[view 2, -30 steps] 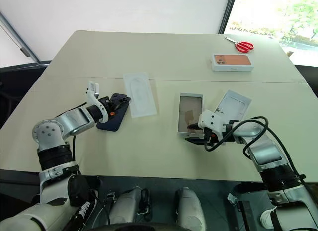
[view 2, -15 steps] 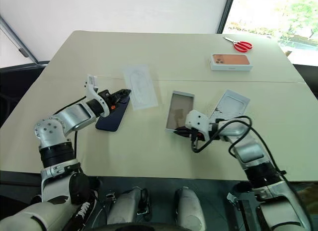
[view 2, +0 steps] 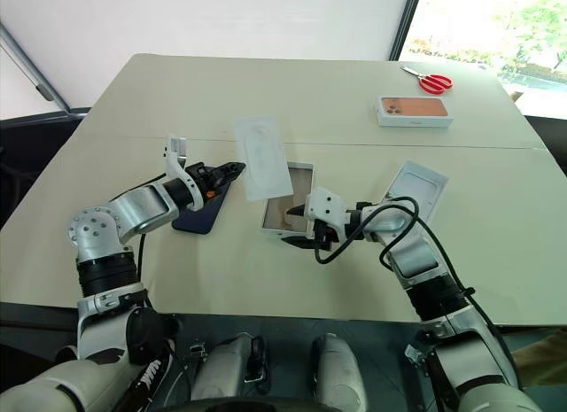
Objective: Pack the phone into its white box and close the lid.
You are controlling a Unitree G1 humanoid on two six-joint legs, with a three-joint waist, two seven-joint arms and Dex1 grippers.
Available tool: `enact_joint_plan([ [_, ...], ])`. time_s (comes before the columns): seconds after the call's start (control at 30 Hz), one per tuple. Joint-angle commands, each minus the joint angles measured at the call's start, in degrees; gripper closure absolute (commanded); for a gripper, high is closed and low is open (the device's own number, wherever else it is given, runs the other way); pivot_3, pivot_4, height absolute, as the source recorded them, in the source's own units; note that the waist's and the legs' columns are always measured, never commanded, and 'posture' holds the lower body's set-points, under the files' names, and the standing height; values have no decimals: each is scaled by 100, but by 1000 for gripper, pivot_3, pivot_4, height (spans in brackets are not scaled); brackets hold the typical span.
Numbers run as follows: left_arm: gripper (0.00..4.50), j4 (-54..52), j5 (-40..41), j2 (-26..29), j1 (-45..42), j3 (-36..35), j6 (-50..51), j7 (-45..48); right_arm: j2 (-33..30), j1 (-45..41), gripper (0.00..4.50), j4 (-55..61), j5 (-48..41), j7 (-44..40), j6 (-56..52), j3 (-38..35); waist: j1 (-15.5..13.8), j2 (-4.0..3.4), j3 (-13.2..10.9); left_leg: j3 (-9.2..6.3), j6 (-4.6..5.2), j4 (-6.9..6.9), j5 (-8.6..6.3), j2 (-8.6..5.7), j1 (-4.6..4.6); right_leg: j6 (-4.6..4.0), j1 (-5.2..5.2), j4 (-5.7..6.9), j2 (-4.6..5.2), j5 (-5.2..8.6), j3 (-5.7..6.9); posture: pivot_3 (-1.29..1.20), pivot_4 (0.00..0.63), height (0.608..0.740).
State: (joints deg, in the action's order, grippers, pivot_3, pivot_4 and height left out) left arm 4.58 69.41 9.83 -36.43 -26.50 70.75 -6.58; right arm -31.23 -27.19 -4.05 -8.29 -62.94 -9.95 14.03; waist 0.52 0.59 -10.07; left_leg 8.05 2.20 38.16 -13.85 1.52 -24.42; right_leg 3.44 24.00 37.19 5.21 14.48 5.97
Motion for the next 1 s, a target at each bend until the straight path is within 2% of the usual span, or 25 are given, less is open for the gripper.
enact_joint_plan([
  [0.03, 4500, -130, 70, 49, 10, 192, 69, 206, -292, 55, 1644, 618, -664, -202, -473, -584, 2, 0, 0, 0, 0, 0, 0, 0, 0, 0, 0, 0, 0, 0, 0, 0, 150, 738],
  [0.17, 4500, -163, -98, 64, 112, 584, 204, 424, -863, 171, 1644, 469, -783, -328, -550, -1052, -11, 0, 0, -1, 0, -1, 0, 0, 0, 0, 0, -1, 1, 0, 0, 0, 150, 738],
  [0.27, 4500, -95, -304, 62, 172, 806, 169, 524, -1060, 240, 1644, 211, -723, -294, -347, -1233, -5, 0, 0, -1, 1, -1, -1, -1, 0, -1, 0, -3, 3, 0, 0, 0, 150, 738],
  [0.43, 4500, 77, -420, -32, 147, 881, 170, 643, -917, 224, 1644, 165, -798, -16, -241, -1455, 11, 0, 0, -1, 0, -4, 0, 2, 0, -1, 3, -2, 1, 0, 0, 0, 150, 738],
  [0.73, 4500, 454, -992, 8, -27, 1110, 82, 992, -704, 171, 1644, 27, -688, 214, -39, -1381, -12, 0, 0, -1, 0, -4, -1, -1, -2, -1, 2, -4, 3, 0, 1, 0, 150, 738],
  [0.83, 3519, 649, -1080, -95, -117, 1052, 21, 1012, -652, 199, 1591, 5, -655, 262, 48, -1322, -6, 0, 0, -1, 0, -4, -1, -1, -1, -1, 2, -4, 4, 0, 1, 0, 150, 738],
  [1.0, 1098, 675, -1157, -49, -224, 1125, 170, 1192, -559, 197, 1591, 30, -649, 322, 70, -1271, 2, 0, 0, -1, 0, -4, -1, 0, 0, -1, 1, -4, 4, 0, 1, 0, 150, 738],
])
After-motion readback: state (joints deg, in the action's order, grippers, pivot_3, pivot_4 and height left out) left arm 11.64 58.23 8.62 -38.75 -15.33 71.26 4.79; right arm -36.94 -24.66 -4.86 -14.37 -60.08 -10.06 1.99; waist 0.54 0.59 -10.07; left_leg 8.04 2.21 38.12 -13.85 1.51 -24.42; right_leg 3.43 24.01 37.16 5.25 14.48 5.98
